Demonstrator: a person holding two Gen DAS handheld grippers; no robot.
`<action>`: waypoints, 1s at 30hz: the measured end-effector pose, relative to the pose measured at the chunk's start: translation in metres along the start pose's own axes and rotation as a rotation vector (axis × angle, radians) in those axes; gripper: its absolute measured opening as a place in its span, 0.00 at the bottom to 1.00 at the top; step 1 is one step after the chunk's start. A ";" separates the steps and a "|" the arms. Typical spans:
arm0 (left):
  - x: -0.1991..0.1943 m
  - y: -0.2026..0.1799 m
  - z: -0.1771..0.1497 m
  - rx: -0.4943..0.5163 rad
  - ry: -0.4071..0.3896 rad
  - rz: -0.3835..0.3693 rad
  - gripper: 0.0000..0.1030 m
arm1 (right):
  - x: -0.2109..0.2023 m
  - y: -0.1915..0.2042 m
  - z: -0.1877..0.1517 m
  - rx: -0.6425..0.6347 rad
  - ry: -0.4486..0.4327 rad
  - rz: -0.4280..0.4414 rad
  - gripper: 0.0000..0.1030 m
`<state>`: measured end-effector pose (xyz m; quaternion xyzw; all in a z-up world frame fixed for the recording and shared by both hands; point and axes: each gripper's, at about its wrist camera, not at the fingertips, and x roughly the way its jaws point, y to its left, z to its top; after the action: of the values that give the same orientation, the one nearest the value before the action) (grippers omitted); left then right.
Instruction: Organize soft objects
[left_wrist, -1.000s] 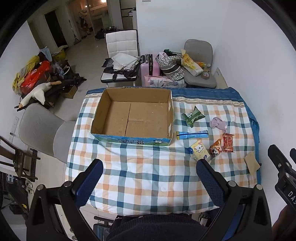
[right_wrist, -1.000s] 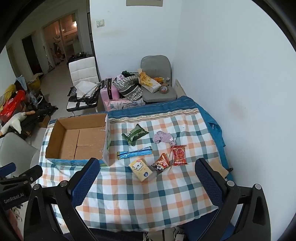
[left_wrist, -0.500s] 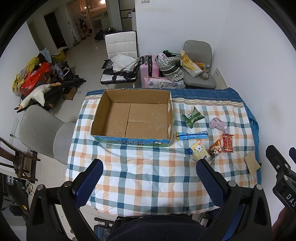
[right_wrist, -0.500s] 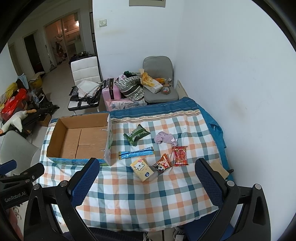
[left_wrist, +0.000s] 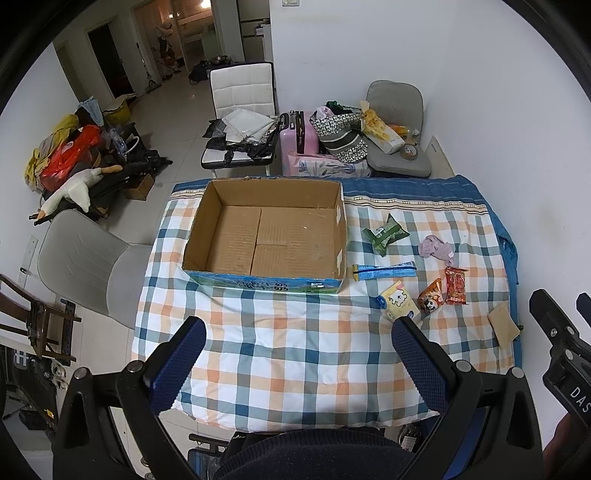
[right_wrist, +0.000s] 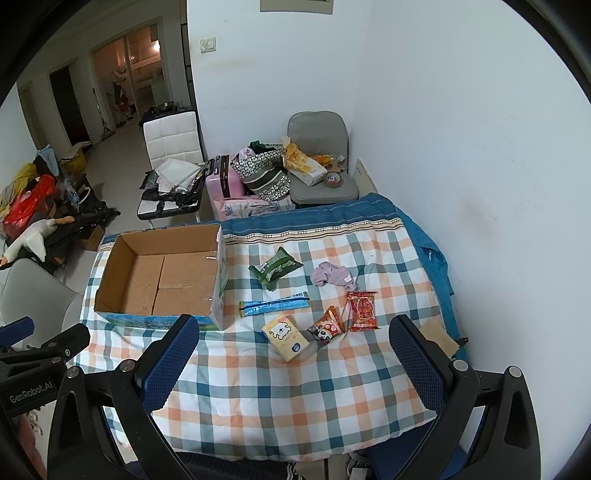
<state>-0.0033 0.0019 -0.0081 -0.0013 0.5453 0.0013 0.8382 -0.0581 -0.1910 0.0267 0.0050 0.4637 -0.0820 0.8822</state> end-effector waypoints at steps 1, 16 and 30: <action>0.001 0.001 0.002 -0.001 0.002 0.000 1.00 | 0.000 0.000 0.000 -0.001 0.000 0.000 1.00; 0.001 0.003 -0.001 -0.001 0.007 0.000 1.00 | 0.000 0.000 0.001 -0.003 0.002 0.001 1.00; 0.001 0.004 -0.002 -0.001 0.006 0.000 1.00 | 0.003 0.002 0.001 -0.004 0.005 0.002 1.00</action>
<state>-0.0043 0.0055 -0.0100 -0.0017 0.5480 0.0017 0.8365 -0.0548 -0.1897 0.0248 0.0040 0.4660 -0.0803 0.8811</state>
